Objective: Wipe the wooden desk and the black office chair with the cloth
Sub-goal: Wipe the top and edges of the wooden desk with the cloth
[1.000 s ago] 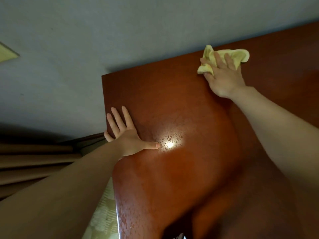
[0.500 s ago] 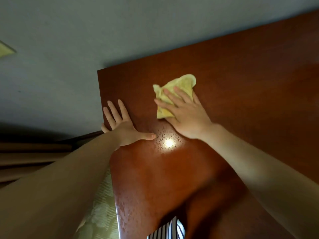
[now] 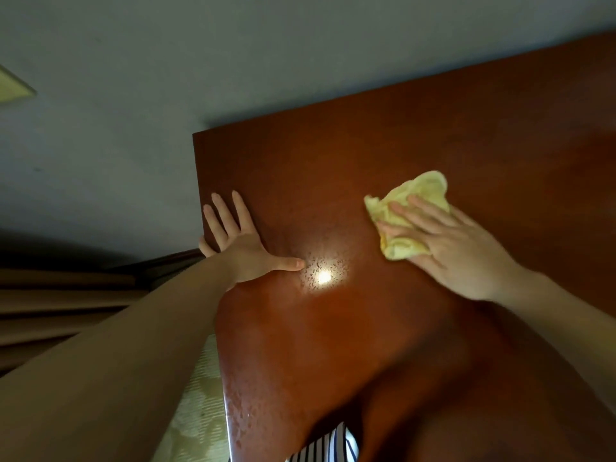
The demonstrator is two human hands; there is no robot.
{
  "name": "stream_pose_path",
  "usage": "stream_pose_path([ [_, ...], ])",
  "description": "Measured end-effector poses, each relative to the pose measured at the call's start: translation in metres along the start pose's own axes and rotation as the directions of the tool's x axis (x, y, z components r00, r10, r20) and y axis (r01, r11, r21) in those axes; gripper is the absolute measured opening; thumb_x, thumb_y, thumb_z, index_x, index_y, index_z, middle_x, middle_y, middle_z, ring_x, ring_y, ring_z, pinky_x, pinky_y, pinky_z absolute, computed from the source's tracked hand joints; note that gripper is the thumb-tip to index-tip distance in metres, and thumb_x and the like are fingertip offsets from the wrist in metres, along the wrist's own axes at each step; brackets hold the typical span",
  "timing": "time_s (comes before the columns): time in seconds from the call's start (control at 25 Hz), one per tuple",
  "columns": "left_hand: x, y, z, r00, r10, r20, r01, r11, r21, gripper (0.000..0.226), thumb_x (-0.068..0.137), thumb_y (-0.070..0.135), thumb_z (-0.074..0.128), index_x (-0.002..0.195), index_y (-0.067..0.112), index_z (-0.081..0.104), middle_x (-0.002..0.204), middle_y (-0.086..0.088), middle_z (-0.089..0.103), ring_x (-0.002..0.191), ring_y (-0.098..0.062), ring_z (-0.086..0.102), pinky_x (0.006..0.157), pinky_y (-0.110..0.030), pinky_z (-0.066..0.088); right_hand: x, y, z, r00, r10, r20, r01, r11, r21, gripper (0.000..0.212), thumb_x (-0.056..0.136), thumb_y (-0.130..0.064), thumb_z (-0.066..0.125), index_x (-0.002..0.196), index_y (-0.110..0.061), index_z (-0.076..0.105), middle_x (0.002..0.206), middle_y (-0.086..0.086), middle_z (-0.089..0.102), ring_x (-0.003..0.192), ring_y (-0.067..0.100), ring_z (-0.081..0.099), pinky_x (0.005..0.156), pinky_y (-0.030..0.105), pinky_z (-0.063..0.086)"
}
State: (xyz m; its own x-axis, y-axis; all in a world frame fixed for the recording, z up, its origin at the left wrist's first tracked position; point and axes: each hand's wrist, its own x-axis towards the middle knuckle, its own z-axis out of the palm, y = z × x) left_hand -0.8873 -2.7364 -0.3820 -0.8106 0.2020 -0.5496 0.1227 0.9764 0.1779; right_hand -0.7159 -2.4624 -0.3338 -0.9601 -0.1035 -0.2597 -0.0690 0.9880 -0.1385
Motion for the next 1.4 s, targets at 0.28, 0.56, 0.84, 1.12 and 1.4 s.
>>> stream_pose_path([
  [0.28,-0.021,0.010,-0.025,0.997,0.020,0.069,-0.018,0.999,-0.033,0.156,0.045,0.074,0.076,0.139,0.023,-0.038,0.144,-0.007,-0.045,0.136,-0.029,-0.037,0.110,-0.055,-0.011,0.090,0.036,-0.024,0.992,0.127,0.014,-0.127,0.989,0.075,0.047,0.091,-0.060,0.007,0.132,-0.064,-0.016,0.153,-0.024,-0.015,0.142,0.005,-0.018,0.115,0.040,-0.005],
  [0.56,-0.035,0.015,-0.035,0.998,0.027,0.064,-0.024,0.999,-0.043,0.150,0.052,0.067,0.077,0.139,0.022,-0.037,0.146,-0.008,-0.043,0.136,-0.029,-0.035,0.110,-0.056,-0.011,0.134,-0.035,-0.016,0.959,0.281,-0.042,-0.273,0.952,0.140,0.052,0.096,-0.055,0.023,0.144,-0.054,0.002,0.158,-0.010,-0.011,0.144,0.023,-0.015,0.113,0.054,-0.005],
  [0.84,-0.039,0.008,-0.041,0.986,0.072,0.147,-0.055,0.992,-0.116,0.144,0.055,0.066,0.076,0.139,0.028,-0.035,0.142,-0.004,-0.048,0.134,-0.022,-0.040,0.111,-0.055,-0.011,0.090,-0.114,0.007,0.997,0.064,-0.051,-0.060,0.996,0.066,0.054,0.095,-0.056,0.013,0.146,-0.047,-0.002,0.158,-0.010,-0.013,0.143,0.019,-0.022,0.112,0.050,-0.015],
  [1.12,-0.082,-0.025,-0.027,0.968,0.061,-0.242,-0.228,0.611,-0.758,0.072,0.087,-0.001,0.049,0.148,0.029,0.025,0.158,0.004,0.014,0.145,-0.015,0.011,0.112,-0.029,0.015,0.014,-0.147,0.028,0.979,-0.205,-0.007,0.205,0.979,0.021,0.055,0.095,-0.054,0.015,0.148,-0.044,0.001,0.158,-0.011,-0.009,0.143,0.017,-0.023,0.114,0.048,-0.012],
  [1.4,-0.122,-0.066,0.020,0.907,-0.245,-0.342,-0.176,0.518,-0.837,0.041,0.102,0.018,0.037,0.143,0.020,0.038,0.147,-0.003,0.038,0.136,-0.015,0.033,0.111,-0.028,0.026,-0.021,-0.139,0.035,0.746,-0.657,0.108,0.665,0.740,-0.099,0.056,0.093,-0.054,0.036,0.146,-0.045,0.021,0.154,-0.015,0.022,0.145,0.013,0.009,0.115,0.046,0.014],
])
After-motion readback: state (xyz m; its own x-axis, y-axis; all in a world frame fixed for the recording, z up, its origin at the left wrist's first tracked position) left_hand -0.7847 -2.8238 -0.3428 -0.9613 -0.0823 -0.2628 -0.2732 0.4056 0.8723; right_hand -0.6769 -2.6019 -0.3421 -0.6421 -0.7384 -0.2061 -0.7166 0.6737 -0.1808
